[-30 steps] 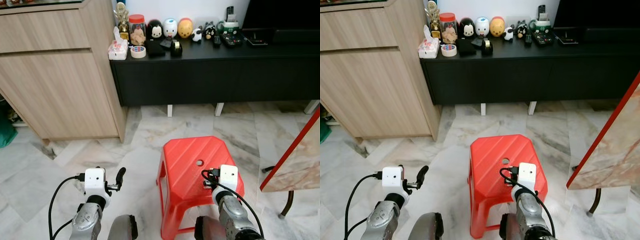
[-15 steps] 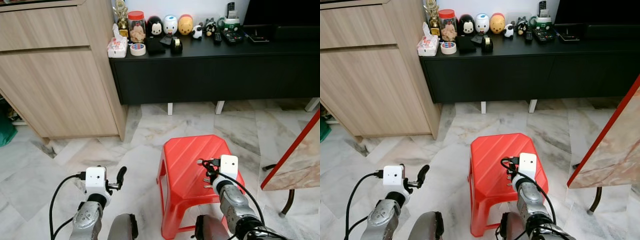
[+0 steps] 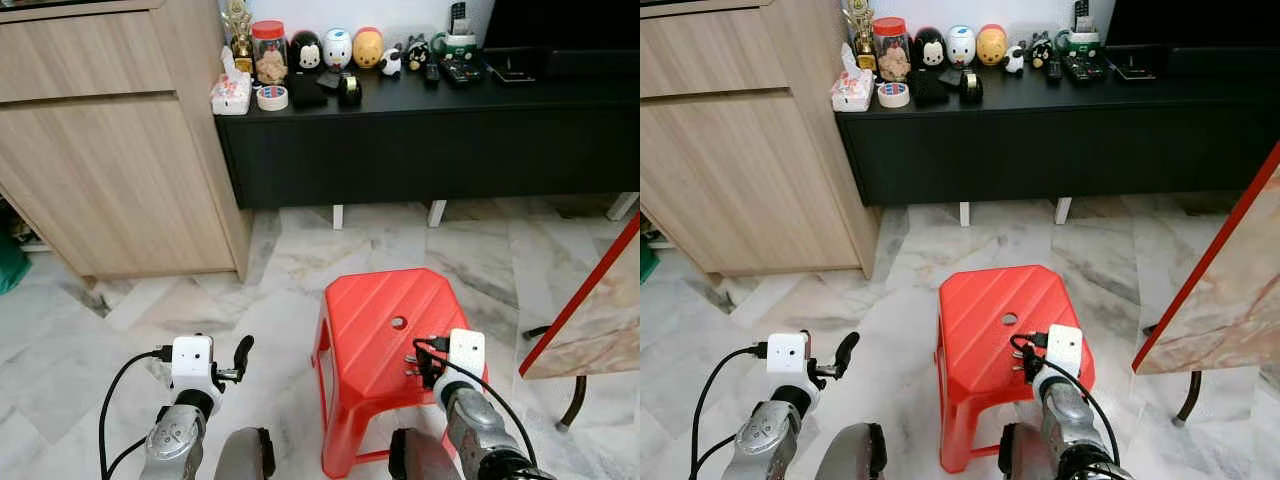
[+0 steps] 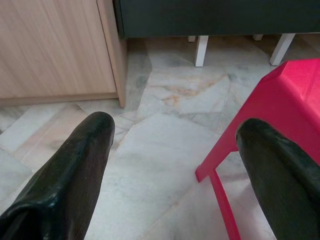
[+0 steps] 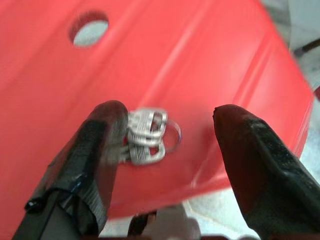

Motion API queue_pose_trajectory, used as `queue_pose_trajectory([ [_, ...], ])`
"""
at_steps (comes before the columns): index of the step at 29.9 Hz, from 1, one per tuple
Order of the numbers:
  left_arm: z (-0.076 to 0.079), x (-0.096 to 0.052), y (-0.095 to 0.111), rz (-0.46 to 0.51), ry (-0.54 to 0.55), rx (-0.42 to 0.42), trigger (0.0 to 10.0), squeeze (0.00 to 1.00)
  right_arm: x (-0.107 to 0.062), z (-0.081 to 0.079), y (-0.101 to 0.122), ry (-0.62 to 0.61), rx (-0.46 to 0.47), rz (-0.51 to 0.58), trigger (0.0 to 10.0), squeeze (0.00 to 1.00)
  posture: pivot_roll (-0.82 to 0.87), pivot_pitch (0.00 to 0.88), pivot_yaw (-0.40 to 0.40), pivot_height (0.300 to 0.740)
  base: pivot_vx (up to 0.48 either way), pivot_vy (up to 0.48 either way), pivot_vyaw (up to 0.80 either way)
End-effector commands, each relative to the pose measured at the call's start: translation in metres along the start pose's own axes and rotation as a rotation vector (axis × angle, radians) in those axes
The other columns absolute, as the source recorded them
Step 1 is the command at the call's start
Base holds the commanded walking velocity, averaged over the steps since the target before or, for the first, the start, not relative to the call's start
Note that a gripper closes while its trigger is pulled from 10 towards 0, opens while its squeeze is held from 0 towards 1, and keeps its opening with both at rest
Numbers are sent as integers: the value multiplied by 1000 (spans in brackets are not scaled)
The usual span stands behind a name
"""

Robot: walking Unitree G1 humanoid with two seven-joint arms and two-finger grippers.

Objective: Hang keys on a hook

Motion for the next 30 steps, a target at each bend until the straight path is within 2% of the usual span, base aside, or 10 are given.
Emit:
queue_pose_trajectory([
  [1, 1, -2, -4, -18, -12, 9, 10000, 0, -1, -1, -5, 7, -9, -21, 10000, 0, 74, 80, 15, 597, 0, 0, 0],
  [14, -1, -4, -6, -26, -13, 12, 10000, 0, 2, -4, 2, 7, -9, -20, 10000, 0, 79, 86, 18, 597, 0, 0, 0],
  [30, 0, -5, -8, -36, -20, 10, 10000, 0, 0, -2, -12, 6, -26, -83, 10000, 0, 79, 88, 20, 597, 0, 0, 0],
])
Point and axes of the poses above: a point about 5 cm out from each wrist's last joint towards the gripper, its own x axis pointing out of the wrist towards the gripper, its own y axis along the axis of the wrist's last joint, z = x × y, the point moved 5 cm from there along x, pointing out of the wrist towards the gripper, and after that the axes turned 7 degrees about x, right-handed, at the moved point
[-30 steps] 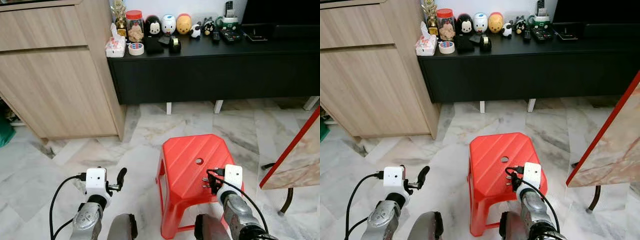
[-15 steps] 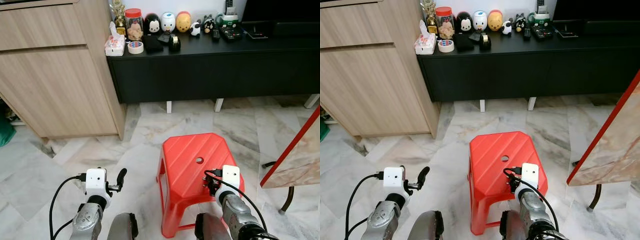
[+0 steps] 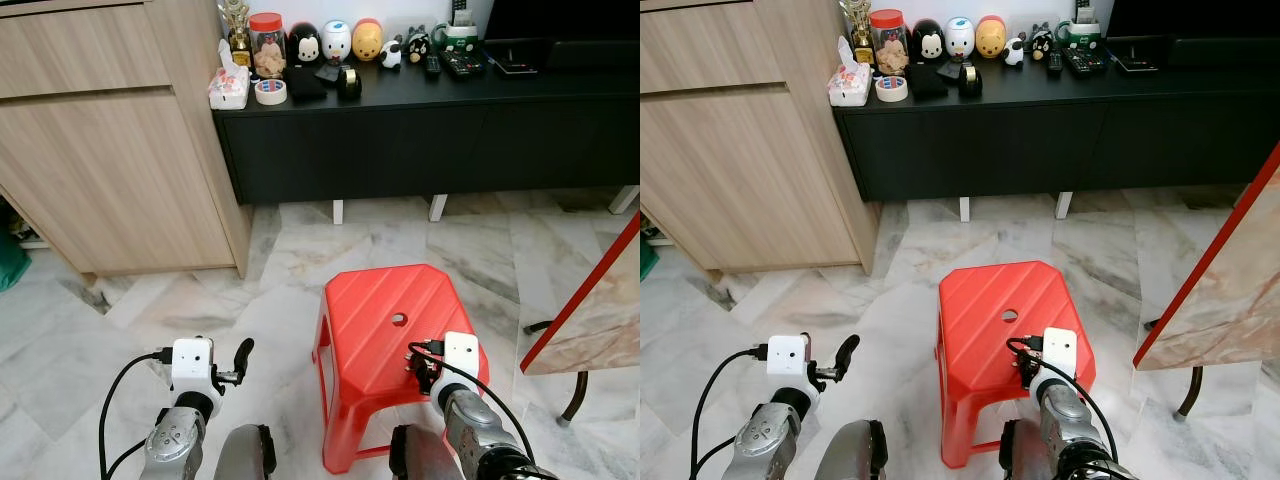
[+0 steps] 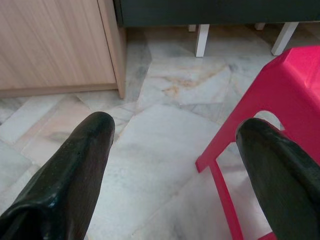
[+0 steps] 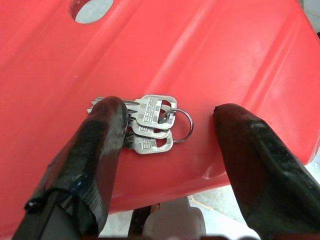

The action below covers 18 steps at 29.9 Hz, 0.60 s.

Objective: Hang keys on a hook

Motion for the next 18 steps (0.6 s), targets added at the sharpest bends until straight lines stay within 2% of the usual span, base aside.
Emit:
queue_pose_trajectory([
  [1, 0, -3, -4, -14, -13, 12, 10000, 0, -1, 1, -10, 0, -11, -41, 10000, 0, 79, 88, 20, 597, 0, 0, 0],
  [2, 0, -3, -3, -14, -13, 12, 10000, 0, -1, 0, -10, 3, -12, -41, 10000, 0, 81, 86, 19, 597, 0, 0, 0],
  [4, 0, -2, -3, -14, -13, 12, 10000, 0, -1, -1, -9, 7, -10, -39, 0, 0, 81, 86, 19, 597, 0, 0, 0],
  [18, 0, -1, -3, -15, -9, 11, 10000, 0, 0, -1, -4, 7, -11, -21, 0, 0, 79, 81, 17, 597, 0, 0, 0],
])
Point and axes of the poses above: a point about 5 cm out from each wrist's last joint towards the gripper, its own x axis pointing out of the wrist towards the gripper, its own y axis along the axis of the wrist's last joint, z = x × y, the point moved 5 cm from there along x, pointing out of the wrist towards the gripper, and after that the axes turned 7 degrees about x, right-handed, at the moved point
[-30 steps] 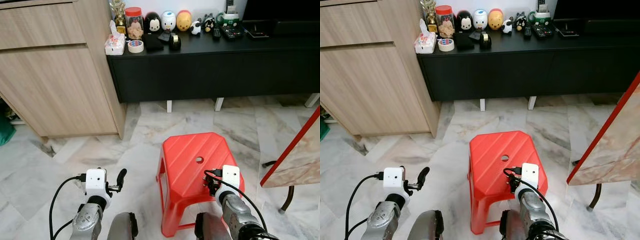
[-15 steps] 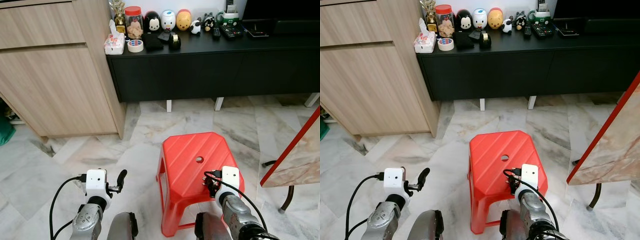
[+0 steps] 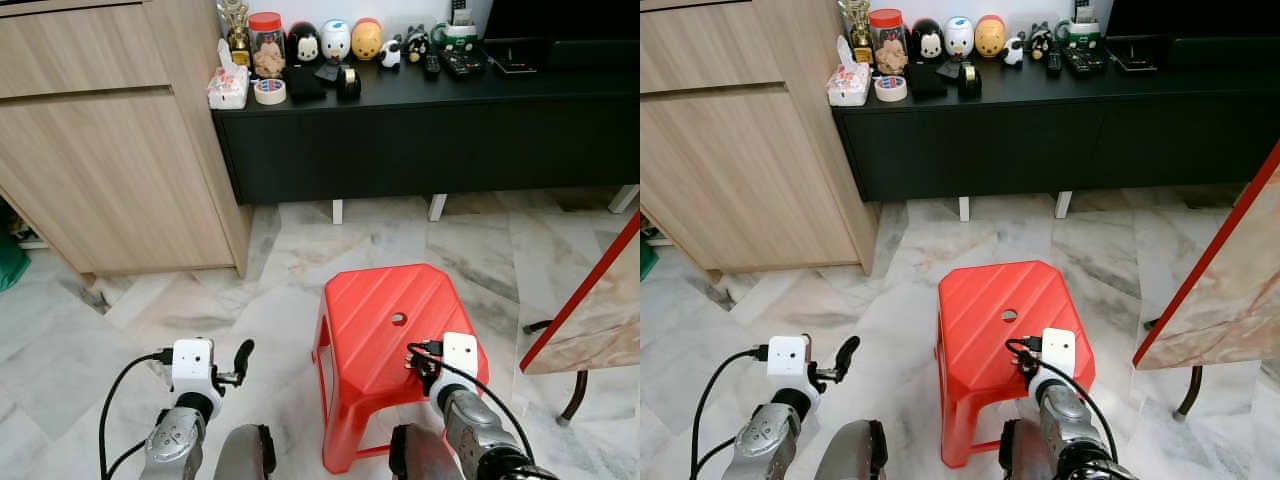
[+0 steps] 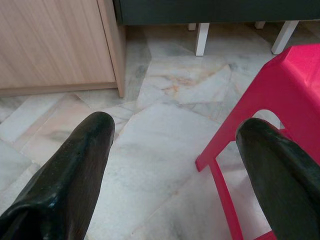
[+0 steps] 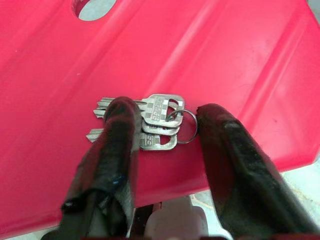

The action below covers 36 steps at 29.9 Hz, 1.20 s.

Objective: Hang keys on a hook

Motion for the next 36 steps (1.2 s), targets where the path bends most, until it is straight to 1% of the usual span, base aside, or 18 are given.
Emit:
queue_pose_trajectory([
  [1, 0, 0, -2, -14, -9, 12, 10000, 0, 0, 1, -2, -6, -11, -10, 0, 0, 79, 81, 17, 597, 0, 0, 0],
  [4, 0, 0, -3, -15, -8, 10, 10000, 0, 1, 0, 7, -4, 2, 29, 0, 0, 80, 79, 17, 597, 0, 0, 0],
  [7, 0, 0, -3, -15, -8, 10, 10000, 0, 1, -1, 10, -2, 5, 43, 0, 0, 80, 79, 17, 597, 0, 0, 0],
  [11, -1, 0, -4, -21, -3, 13, 10000, 0, 1, -3, 23, 7, 10, 100, 0, 0, 78, 74, 18, 597, 0, 0, 0],
  [28, -1, 1, -5, -30, -3, 22, 10000, 0, 1, -8, 23, 35, 4, 115, 0, 0, 79, 69, 18, 597, 0, 0, 0],
  [29, -1, 1, -5, -31, -3, 22, 10000, 0, 1, -8, 23, 31, 2, 115, 2510, 0, 79, 69, 18, 597, 0, 0, 0],
  [30, -1, 1, -5, -31, -3, 23, 10000, 0, 1, -7, 23, 27, 0, 116, 7529, 0, 79, 69, 18, 597, 0, 0, 0],
  [31, -1, 1, -5, -31, -2, 22, 10000, 0, 1, -7, 23, 22, 1, 117, 10000, 0, 79, 69, 18, 597, 0, 0, 0],
  [33, -1, 1, -5, -30, -2, 22, 10000, 0, 0, -6, 26, 21, 9, 131, 10000, 0, 79, 72, 18, 597, 0, 0, 0],
  [35, -1, 1, -5, -31, -1, 24, 10000, 0, 0, -8, 32, 41, 36, 165, 10000, 0, 79, 72, 18, 597, 0, 0, 0],
  [36, -2, 1, -5, -30, -1, 24, 10000, 0, 0, -9, 33, 44, 38, 171, 10000, 455, 79, 72, 18, 597, 0, 0, 0],
])
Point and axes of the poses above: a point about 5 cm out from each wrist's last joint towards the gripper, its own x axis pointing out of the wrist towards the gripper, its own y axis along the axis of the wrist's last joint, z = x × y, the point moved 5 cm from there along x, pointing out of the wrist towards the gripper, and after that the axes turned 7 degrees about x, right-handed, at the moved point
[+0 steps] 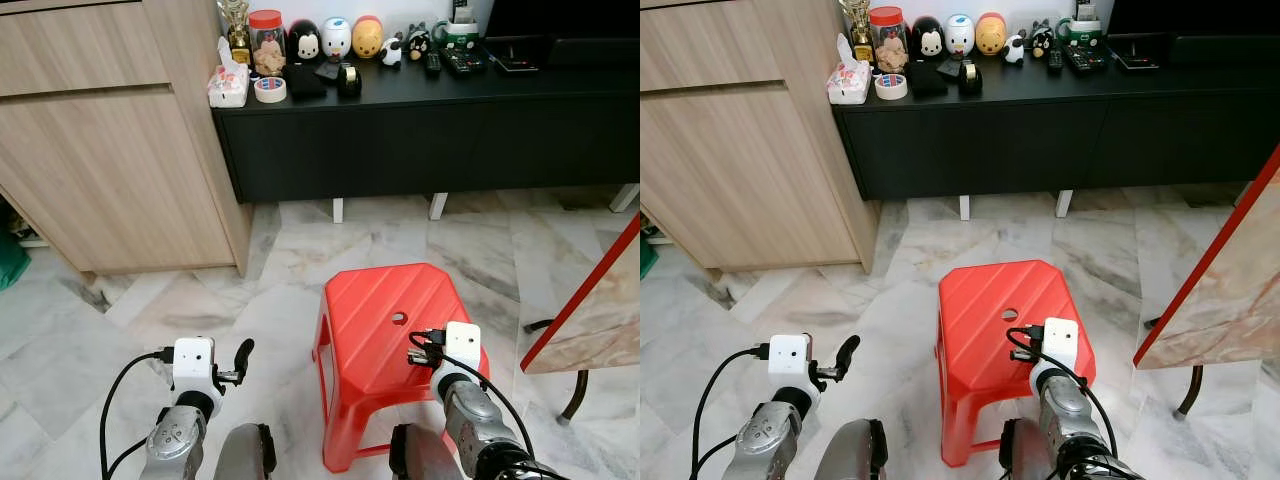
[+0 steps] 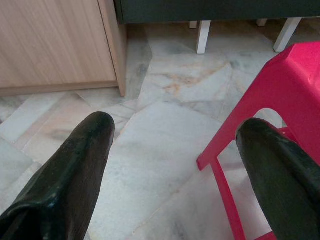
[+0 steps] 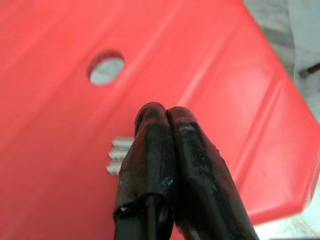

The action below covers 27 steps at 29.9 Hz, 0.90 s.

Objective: Hang keys on a hook

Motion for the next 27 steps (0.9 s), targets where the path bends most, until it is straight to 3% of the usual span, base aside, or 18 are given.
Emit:
queue_pose_trajectory([
  [1, -2, -1, -6, -26, -4, 18, 10000, 0, 1, -3, 8, 11, 16, 34, 10000, 663, 79, 72, 18, 597, 0, 0, 0],
  [2, -2, -1, -6, -27, -3, 18, 10000, 0, 1, -3, 8, 12, 8, 34, 10000, 1000, 79, 72, 18, 597, 0, 0, 0],
  [11, -2, -2, -7, -29, -4, 17, 10000, 0, -3, -8, -6, 46, -87, 13, 10000, 1000, 79, 72, 18, 597, 0, 0, 0],
  [20, -1, -1, -6, -28, -5, 17, 10000, 0, -5, -3, -15, 24, -100, -22, 10000, 1000, 75, 79, 18, 597, 0, 0, 0],
  [21, -1, -1, -6, -28, -5, 16, 10000, 0, -4, -2, -12, 14, -106, -18, 10000, 569, 76, 79, 16, 597, 0, 0, 0],
  [22, -1, -1, -6, -28, -4, 16, 10000, 0, -4, -1, -11, 10, -105, -14, 10000, 0, 76, 79, 16, 597, 0, 0, 0],
  [27, -2, -1, -7, -29, -3, 14, 10000, 0, -3, -1, -7, 7, -101, -6, 10000, 0, 76, 79, 16, 597, 0, 0, 0],
])
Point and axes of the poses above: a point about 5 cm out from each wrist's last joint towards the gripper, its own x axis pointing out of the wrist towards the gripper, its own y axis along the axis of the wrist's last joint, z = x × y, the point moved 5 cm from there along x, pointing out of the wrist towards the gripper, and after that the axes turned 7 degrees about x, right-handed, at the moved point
